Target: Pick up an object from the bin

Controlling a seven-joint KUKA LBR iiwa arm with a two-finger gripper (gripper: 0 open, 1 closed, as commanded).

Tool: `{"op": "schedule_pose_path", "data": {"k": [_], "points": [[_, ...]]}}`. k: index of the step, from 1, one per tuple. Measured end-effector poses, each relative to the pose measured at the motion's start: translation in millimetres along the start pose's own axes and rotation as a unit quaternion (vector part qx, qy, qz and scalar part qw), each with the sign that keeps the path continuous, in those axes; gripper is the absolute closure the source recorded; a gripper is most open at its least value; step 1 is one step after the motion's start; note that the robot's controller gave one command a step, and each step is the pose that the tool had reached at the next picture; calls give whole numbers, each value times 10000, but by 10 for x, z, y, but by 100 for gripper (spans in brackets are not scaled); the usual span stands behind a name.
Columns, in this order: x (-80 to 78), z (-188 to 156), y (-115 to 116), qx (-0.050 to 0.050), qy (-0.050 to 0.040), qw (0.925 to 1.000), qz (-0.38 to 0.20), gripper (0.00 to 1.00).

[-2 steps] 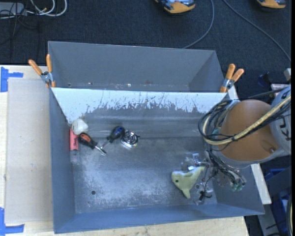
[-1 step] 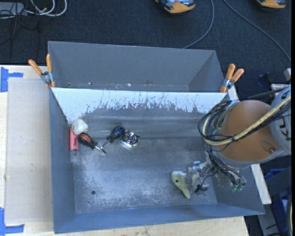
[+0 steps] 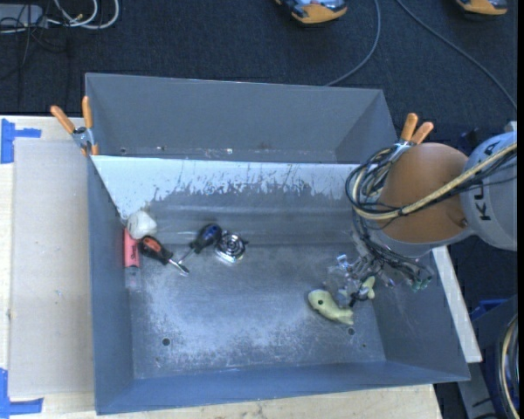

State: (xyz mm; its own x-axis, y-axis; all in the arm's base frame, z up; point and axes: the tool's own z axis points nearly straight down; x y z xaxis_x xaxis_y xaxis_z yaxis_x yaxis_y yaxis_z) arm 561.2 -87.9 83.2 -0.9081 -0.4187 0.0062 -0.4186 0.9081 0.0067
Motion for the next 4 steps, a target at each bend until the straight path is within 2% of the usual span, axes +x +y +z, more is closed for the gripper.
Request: {"op": "schedule_pose_path", "data": {"k": [1, 2, 3, 4], "points": [[-869, 16, 370, 31, -41, 9981, -619, 100], [-837, 65, 374, 6, -35, 9983, -582, 0], [-835, 53, 361, 13, -35, 9984, -568, 100], [-786, 83, 1036, 27, -86, 10000, -3, 100]]}}
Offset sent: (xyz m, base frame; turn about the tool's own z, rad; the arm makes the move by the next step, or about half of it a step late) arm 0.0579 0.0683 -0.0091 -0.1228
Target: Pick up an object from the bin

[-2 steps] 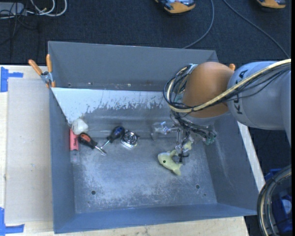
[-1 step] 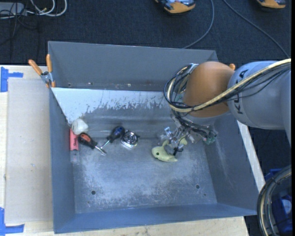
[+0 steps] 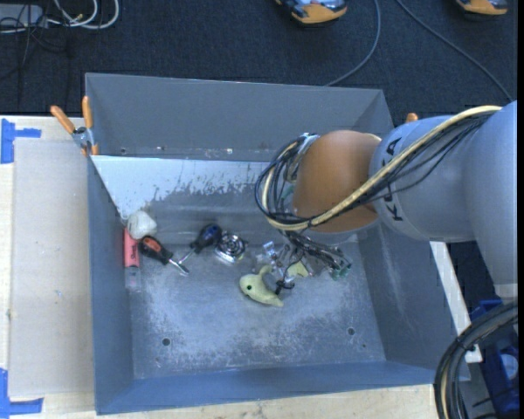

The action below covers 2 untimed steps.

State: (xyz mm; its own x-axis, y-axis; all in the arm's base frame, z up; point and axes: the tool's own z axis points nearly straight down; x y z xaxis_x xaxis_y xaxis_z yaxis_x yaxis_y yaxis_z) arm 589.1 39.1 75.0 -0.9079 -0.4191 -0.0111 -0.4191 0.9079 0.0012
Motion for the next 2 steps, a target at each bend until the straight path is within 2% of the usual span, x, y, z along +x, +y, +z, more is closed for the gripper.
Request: {"op": "schedule_pose_path", "data": {"k": [1, 2], "points": [[-506, -36, 428, 1, -20, 9976, 695, 100], [113, 5, 477, 0, -84, 9898, 1419, 100]]}}
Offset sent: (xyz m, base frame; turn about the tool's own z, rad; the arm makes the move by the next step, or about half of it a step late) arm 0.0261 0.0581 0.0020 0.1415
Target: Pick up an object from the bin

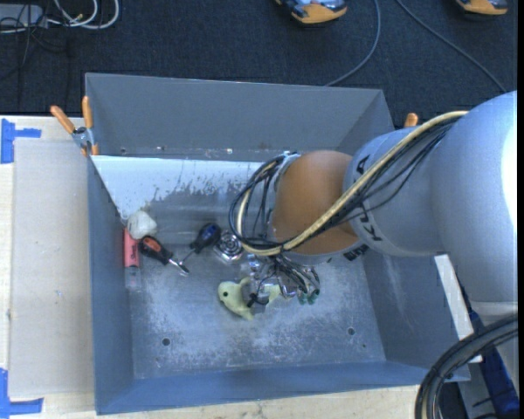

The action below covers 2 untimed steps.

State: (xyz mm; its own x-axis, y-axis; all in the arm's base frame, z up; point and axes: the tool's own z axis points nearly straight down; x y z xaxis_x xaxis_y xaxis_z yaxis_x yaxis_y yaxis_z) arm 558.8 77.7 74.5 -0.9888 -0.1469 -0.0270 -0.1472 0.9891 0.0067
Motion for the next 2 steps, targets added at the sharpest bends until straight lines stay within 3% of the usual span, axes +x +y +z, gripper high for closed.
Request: {"op": "schedule_pose_path", "data": {"k": [1, 2], "points": [[-107, 10, 251, 0, -33, 9996, 276, 100], [89, 9, 436, -6, -83, 9969, 780, 100]]}}
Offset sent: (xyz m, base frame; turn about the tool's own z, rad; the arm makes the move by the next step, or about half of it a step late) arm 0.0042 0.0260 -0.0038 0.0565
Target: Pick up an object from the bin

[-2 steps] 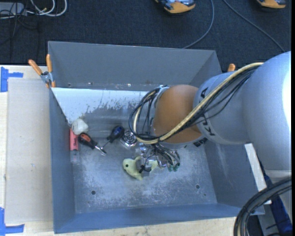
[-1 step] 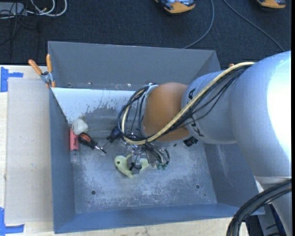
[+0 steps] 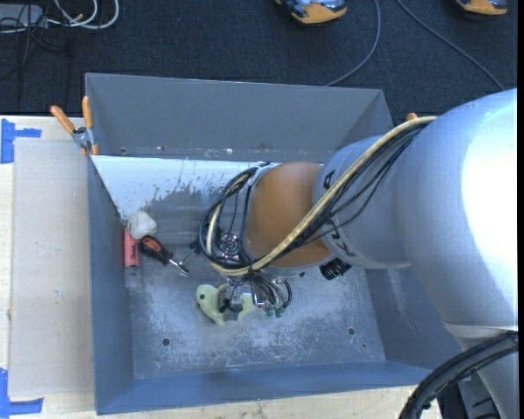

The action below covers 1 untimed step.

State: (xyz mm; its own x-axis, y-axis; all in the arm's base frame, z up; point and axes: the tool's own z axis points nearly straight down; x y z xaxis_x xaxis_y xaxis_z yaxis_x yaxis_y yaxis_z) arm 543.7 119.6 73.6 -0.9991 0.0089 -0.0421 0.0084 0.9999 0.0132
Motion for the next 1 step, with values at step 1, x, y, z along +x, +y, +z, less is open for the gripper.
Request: {"op": "schedule_pose_path", "data": {"k": [1], "points": [[-211, 26, 768, -30, -40, 9999, 141, 100]]}}
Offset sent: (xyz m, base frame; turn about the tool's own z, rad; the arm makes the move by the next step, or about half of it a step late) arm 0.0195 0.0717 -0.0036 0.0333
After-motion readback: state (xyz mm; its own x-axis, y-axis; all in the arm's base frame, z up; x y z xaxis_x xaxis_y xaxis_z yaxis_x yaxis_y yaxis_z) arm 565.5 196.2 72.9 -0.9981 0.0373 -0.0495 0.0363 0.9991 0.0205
